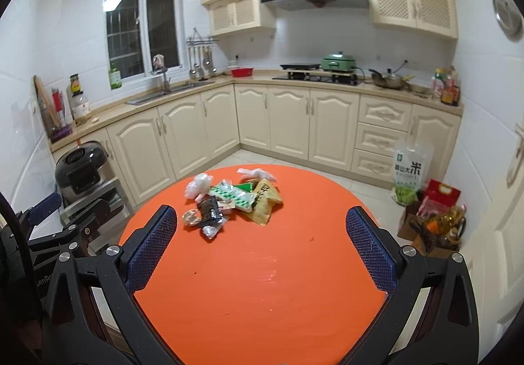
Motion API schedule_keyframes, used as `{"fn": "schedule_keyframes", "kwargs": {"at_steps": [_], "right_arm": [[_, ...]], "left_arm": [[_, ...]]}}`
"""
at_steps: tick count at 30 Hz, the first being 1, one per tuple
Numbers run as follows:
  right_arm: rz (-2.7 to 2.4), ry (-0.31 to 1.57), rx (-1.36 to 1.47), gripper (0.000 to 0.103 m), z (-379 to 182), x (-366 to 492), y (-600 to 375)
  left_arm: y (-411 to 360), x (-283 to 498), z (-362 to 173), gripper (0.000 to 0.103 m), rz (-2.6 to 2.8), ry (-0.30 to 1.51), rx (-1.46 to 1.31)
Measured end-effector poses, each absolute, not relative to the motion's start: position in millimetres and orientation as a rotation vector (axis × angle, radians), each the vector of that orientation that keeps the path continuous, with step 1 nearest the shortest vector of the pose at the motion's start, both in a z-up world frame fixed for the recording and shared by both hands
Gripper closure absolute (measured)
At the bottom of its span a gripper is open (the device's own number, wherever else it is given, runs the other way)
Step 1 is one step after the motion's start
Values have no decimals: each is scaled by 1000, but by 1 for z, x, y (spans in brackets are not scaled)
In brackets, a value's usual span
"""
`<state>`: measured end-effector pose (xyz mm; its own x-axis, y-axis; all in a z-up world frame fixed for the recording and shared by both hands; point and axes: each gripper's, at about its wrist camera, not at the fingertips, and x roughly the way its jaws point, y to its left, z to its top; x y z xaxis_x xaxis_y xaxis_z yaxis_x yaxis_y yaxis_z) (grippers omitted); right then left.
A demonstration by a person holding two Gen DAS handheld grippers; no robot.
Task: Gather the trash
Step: 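Return both open tools to the orange table, then grasp the crumpled paper with the left tool while the right tool grasps the yellow snack bag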
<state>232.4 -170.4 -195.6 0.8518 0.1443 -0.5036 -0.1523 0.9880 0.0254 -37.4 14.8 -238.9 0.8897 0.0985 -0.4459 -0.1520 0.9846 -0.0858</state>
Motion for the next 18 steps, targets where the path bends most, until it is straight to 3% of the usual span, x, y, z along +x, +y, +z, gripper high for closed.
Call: {"fn": "schedule_keyframes", "kwargs": {"at_steps": [10,18], "right_arm": [[181,625,-4,0,-223,270,-174],[185,750,27,0,-268,330,-182]], "left_arm": [[19,22,-238,1,138,576,-142],[41,133,-236,1,138,677,-130]]}}
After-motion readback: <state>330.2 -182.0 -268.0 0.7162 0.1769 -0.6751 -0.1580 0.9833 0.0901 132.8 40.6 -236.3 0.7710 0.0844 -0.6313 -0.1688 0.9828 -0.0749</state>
